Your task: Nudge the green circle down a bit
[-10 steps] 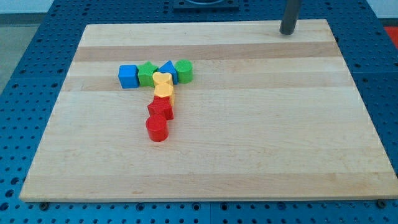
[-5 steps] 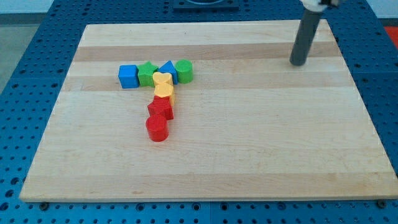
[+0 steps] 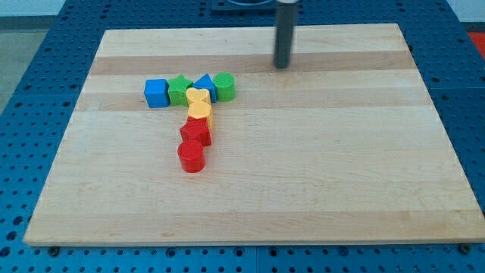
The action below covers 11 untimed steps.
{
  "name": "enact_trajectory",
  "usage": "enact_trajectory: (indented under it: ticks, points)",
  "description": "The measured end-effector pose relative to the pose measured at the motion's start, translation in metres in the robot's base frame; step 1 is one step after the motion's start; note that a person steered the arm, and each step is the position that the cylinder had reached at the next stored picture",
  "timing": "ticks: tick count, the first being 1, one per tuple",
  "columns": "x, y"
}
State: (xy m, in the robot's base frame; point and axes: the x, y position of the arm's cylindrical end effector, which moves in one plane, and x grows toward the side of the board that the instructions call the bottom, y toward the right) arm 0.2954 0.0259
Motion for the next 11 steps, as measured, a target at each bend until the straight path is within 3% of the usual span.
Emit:
enact_trajectory:
  ticks: [1, 2, 4, 11]
  points:
    - [-0.002, -0.066]
    - [0.008, -0.092]
    - [0.031, -0.093]
    - [0.039, -0.061]
